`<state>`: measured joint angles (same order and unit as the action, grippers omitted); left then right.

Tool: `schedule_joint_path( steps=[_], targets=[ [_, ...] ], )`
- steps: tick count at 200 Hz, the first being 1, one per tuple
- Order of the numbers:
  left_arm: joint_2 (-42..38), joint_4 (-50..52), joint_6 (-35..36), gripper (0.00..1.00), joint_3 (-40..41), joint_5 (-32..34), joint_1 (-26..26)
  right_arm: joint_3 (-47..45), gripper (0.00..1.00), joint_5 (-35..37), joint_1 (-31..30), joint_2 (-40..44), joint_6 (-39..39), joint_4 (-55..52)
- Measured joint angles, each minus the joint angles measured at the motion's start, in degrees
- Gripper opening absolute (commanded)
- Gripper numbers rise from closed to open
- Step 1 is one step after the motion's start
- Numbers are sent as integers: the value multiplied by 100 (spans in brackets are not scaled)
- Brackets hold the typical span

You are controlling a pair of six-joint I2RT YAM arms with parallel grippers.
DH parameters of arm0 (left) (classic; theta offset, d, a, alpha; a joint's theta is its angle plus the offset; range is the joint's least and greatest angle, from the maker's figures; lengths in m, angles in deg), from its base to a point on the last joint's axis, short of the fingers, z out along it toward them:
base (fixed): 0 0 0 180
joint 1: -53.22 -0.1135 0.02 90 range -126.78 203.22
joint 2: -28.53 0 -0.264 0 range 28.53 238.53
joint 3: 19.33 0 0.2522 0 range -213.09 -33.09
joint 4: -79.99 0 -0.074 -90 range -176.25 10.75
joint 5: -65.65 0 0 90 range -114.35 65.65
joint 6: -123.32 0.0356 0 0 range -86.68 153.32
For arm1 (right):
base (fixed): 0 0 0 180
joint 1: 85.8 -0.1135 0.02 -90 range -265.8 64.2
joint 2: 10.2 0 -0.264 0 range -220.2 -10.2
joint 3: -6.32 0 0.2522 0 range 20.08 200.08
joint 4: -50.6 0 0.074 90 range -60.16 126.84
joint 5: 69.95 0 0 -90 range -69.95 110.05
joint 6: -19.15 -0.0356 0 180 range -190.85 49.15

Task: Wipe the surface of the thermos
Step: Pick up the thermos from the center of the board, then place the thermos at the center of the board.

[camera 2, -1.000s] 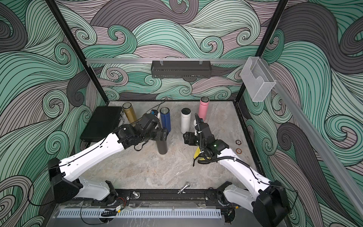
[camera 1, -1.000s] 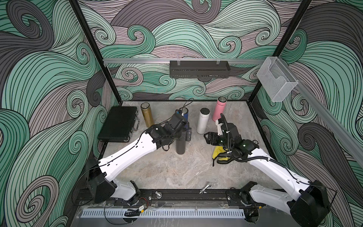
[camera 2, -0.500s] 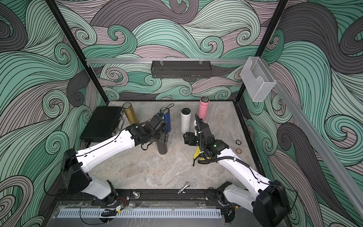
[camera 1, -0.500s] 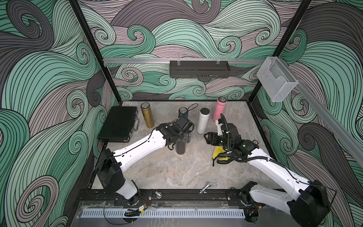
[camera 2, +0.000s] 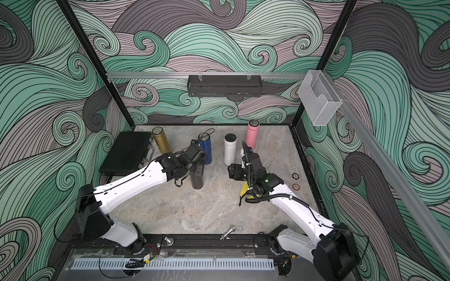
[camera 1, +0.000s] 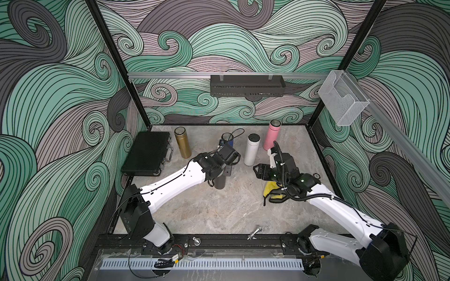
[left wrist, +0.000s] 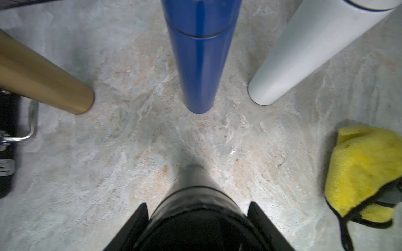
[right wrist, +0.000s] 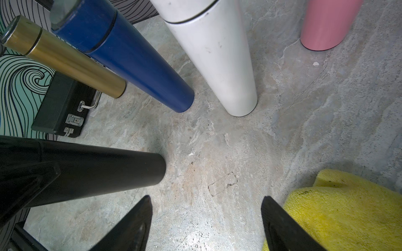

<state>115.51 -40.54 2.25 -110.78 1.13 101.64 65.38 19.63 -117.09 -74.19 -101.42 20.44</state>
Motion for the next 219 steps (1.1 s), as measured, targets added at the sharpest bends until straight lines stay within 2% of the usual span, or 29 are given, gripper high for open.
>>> schedule_joint_path(
  steps=[31,63,93,159,219],
  targets=[
    [-374,35,304,0,245,372,-321,2,78,-31,2,-81,-4,87],
    [-955,-295,678,0,640,479,-1137,81,78,-90,13,-299,7,98],
    [-938,-686,887,0,719,254,-1777,234,78,-138,52,-463,15,120],
    [457,-804,994,0,-597,-166,-2094,570,78,-415,337,-874,79,219],
    [1764,-713,1014,0,-2133,-542,-2669,684,77,-599,614,-890,166,214]
  ],
)
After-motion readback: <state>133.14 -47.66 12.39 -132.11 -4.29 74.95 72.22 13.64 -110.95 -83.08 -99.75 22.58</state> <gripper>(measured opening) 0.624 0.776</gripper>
